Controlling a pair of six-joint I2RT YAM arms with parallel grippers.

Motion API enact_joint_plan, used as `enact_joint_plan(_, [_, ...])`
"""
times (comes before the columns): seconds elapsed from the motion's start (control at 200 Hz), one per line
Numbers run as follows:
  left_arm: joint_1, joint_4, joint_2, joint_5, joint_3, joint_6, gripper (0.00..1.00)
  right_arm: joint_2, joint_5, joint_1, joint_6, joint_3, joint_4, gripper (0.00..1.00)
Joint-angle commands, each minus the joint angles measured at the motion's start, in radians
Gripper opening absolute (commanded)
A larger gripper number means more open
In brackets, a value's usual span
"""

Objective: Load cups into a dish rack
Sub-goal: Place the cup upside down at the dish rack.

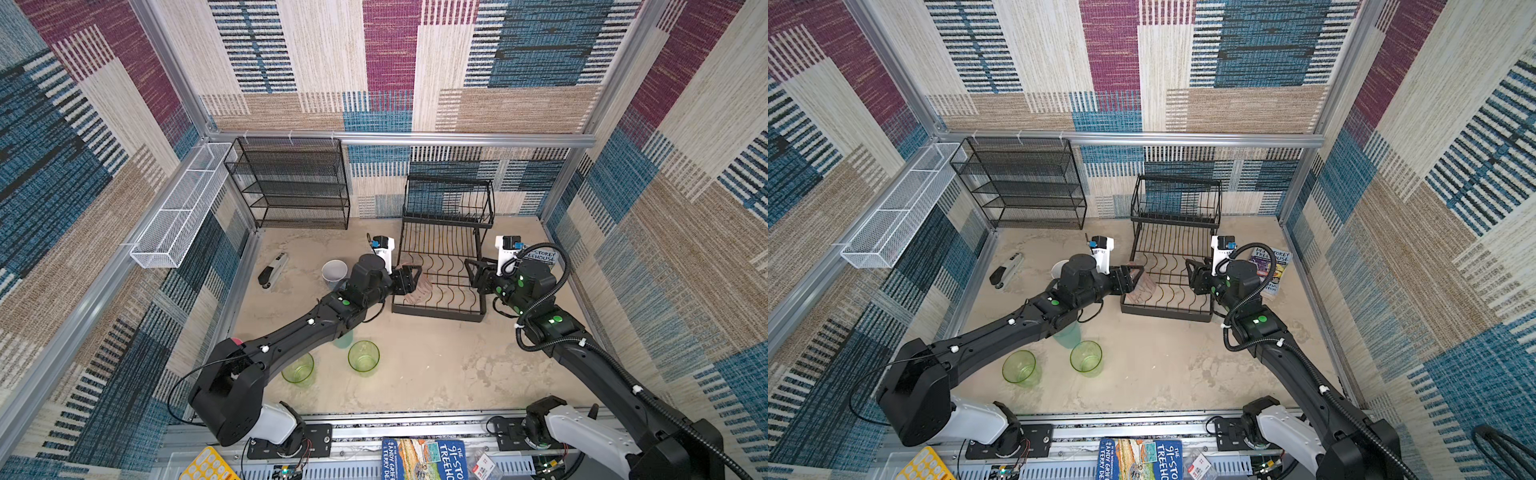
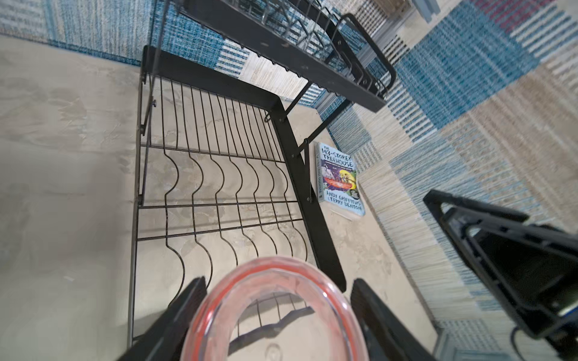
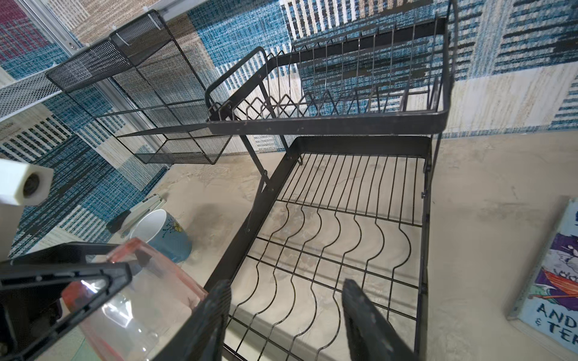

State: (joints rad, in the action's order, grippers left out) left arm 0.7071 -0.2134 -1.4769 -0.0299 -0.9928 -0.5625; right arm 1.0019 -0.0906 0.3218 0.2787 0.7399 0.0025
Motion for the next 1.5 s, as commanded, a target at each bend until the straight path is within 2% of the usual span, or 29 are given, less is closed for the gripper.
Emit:
enact_joint_plan(0.0, [0.027,-0.065,-0.036,0.109,-0.003,0.163,0.55,-0.011,-0.030,-0.010,0.005,-0.011,0.017,0.60])
enact_joint_plan(0.145, [0.061,-0.087,-0.087,0.183,-0.013,0.245,0.55,-0.027,-0.047,-0.012,-0.003,-0.035,0.038,0.60])
enact_joint_plan(0.731, [0.124,-0.247,-0.254,0.358,0.010,0.400,0.55,-0.054,-0.087,-0.013,-0.020,-0.124,0.133,0.60])
enact_joint_plan(1.497, [0.137,-0.496,-0.392,0.471,0.056,0.452,0.55,-0.052,-0.080,-0.012,-0.033,-0.177,0.235,0.61])
